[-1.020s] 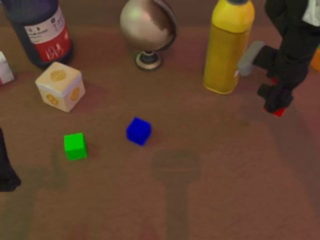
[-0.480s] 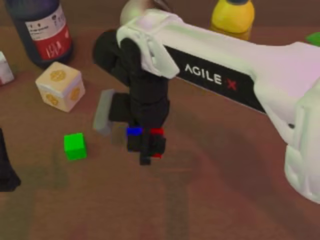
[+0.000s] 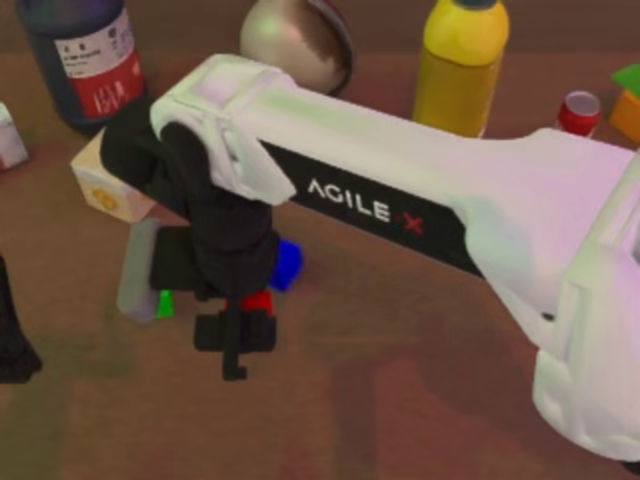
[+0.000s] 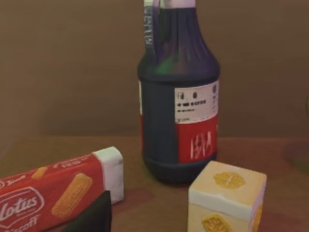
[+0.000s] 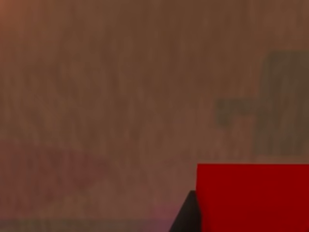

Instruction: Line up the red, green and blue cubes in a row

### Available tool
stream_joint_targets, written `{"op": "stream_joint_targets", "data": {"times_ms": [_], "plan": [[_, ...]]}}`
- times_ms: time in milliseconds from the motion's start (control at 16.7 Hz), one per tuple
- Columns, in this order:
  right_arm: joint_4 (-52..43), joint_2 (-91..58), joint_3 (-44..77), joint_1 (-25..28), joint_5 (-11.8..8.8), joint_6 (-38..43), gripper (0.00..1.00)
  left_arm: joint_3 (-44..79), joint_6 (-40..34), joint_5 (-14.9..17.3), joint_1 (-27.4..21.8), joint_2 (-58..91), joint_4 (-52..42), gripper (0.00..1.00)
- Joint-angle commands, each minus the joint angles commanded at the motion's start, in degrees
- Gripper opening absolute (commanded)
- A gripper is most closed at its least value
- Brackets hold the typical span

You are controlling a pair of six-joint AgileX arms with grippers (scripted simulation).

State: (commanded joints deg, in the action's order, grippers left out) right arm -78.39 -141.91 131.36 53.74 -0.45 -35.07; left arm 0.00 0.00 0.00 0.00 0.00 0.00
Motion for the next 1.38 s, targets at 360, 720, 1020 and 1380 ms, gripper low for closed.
{"op": "stream_joint_targets", "data": {"times_ms": [360, 720, 1020, 1380], "plan": [[9.06, -0.80, -8.09, -0.17, 0.05, 0.27, 0.00, 0.00, 0.00, 0.00, 0.00, 0.00, 0.00, 1.00], [14.68, -1.64, -13.23, 0.20, 0.11, 0.02, 0.00, 0.00, 0.00, 0.00, 0.00, 0.00, 0.00, 1.00], [14.68, -1.64, -13.23, 0.20, 0.11, 0.02, 0.30, 0.00, 0.00, 0.00, 0.00, 0.00, 0.00, 1.00], [14.68, -1.64, -13.23, 0.20, 0.11, 0.02, 0.75, 0.00, 0.00, 0.00, 0.00, 0.00, 0.00, 1.00]]}}
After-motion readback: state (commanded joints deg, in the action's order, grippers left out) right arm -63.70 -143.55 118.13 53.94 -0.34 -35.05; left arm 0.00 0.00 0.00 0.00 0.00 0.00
